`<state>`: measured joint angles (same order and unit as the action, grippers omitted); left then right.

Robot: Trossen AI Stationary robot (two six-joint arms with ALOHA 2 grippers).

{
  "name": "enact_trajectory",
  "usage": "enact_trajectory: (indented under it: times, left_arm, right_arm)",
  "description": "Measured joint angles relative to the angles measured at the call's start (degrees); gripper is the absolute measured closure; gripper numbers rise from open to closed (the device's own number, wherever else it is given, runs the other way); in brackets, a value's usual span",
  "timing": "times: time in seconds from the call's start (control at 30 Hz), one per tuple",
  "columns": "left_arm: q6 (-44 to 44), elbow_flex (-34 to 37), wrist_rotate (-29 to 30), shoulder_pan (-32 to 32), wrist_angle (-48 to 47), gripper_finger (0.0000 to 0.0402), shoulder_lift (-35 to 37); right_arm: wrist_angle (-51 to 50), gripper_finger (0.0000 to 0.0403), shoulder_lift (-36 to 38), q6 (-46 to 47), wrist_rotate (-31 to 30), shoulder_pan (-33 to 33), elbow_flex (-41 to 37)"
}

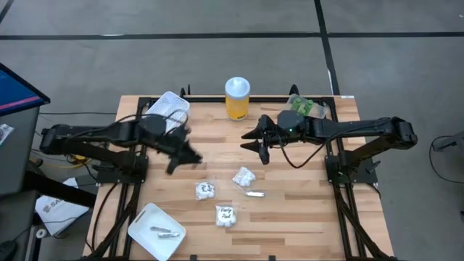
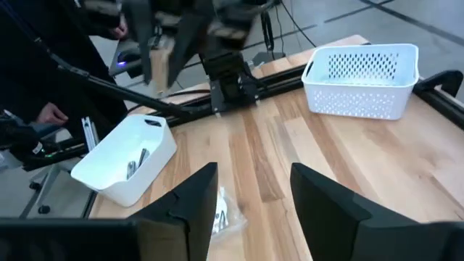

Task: Pick & Place Travel size toiletries
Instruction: Put the silver nail cutter into the white bin

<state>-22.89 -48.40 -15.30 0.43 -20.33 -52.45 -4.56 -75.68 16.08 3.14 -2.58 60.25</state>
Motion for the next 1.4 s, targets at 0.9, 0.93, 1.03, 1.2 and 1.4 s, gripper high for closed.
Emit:
enact_trajectory:
  times: [0.9, 0.93, 1.03, 1.2, 1.4]
  left_arm:
    - [-33.3, 4.3, 5.2, -49.3, -20.9, 0.0337, -15.6]
    - [-33.4, 4.3, 4.9, -49.4, -20.8, 0.0337, -16.6]
    - [-33.4, 4.3, 4.6, -49.4, -19.9, 0.031, -18.8]
    - [-32.5, 4.3, 4.4, -49.4, -18.2, 0.0192, -20.2]
    - [-36.0, 4.3, 2.8, -48.9, -16.0, 0.0105, -18.8]
  right_arm:
    - [-1.8, 0.0286, -0.5, 0.0, -0.3, -3.2, 0.0]
    - [-2.4, 0.0286, -0.5, 0.0, -0.6, -3.2, 0.0]
    - [-4.9, 0.0283, -0.5, 0.0, -3.4, -3.2, 0.0]
    - [-9.3, 0.0264, -0.5, 0.0, -5.4, -3.2, 0.0]
    - [-15.4, 0.0223, -0.5, 0.0, -5.4, -3.2, 0.0]
